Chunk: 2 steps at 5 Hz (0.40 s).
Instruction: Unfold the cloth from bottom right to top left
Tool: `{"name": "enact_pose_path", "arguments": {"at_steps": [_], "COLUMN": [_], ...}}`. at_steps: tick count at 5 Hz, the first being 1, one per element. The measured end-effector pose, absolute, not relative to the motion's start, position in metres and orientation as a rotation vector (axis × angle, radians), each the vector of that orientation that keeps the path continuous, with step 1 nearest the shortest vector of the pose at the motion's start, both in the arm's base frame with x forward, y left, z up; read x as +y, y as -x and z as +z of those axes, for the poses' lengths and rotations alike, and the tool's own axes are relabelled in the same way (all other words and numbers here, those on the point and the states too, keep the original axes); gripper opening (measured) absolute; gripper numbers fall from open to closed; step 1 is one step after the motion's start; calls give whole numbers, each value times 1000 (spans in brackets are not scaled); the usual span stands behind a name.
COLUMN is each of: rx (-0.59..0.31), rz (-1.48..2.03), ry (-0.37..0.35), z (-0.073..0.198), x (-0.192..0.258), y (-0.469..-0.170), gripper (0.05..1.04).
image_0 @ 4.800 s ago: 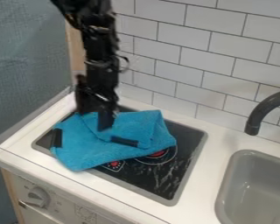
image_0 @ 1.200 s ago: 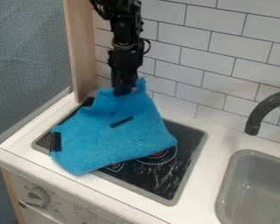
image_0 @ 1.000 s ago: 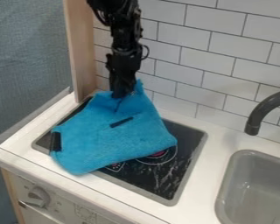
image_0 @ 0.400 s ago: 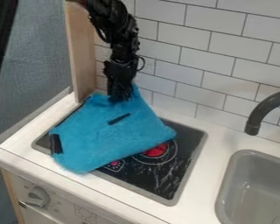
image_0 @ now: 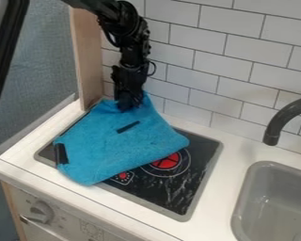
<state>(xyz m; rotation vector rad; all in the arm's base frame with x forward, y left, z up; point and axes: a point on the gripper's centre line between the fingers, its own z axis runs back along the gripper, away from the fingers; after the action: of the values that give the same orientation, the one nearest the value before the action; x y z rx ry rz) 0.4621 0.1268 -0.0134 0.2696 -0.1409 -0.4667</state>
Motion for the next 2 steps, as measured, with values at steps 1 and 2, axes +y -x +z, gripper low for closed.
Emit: {"name": "enact_pose_path", "arguments": {"at_steps": [1,2], "rx": [-142,-143], "rz": [-454,-453], "ry": [-261,-238], "z": [-14,-16], "x": [126,122], "y": [-462,-460], "gripper": [827,1018]}}
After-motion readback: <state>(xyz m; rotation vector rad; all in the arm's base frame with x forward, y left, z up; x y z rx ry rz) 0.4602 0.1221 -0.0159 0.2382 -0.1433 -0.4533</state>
